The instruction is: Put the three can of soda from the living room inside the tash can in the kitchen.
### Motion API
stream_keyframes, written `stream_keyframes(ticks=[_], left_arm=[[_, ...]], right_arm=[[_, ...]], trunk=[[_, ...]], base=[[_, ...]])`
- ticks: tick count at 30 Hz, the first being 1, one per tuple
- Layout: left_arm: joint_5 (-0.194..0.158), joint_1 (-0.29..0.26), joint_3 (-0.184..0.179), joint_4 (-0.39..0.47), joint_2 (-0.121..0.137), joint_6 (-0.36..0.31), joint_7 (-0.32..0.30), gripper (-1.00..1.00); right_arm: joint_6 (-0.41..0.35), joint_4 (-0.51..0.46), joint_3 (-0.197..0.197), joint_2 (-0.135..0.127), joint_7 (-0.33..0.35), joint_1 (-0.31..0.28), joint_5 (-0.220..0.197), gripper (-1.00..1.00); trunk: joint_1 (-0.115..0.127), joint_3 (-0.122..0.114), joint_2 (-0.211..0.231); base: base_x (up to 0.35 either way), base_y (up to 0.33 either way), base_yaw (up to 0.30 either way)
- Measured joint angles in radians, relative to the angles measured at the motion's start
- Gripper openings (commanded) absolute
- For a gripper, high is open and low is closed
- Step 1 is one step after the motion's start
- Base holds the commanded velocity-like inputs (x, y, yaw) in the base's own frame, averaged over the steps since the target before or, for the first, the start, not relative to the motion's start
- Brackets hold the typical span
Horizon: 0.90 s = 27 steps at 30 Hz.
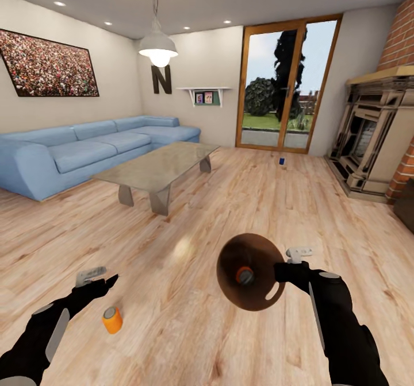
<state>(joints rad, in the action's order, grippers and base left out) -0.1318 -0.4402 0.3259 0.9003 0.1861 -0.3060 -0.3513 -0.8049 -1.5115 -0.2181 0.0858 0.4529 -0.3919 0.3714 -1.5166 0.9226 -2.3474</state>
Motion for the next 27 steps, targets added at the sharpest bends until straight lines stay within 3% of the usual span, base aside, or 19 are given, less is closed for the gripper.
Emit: stream_keyframes(ticks=[11,23,27], left_arm=[[0.002,0.0,0.01,-0.007,-0.003,0.004,0.028,1.0],[0.005,0.0,0.008,-0.015,-0.003,0.0,0.029,1.0],[0.009,-0.003,0.004,-0.085,-0.003,-0.016,0.026,1.0]], right_arm=[[0.051,0.001,-0.002,0.0,-0.003,0.0,0.002,-1.0],[0.053,0.001,-0.001,0.0,-0.004,0.0,0.005,-1.0],[0.054,0.001,-0.002,0.0,-0.004,0.0,0.008,-1.0]], trunk=[[0.0,0.0,0.0],[0.0,0.0,0.0],[0.0,0.0,0.0]], base=[[0.037,0.008,0.0],[0.295,0.0,0.0],[0.322,0.017,0.0]])
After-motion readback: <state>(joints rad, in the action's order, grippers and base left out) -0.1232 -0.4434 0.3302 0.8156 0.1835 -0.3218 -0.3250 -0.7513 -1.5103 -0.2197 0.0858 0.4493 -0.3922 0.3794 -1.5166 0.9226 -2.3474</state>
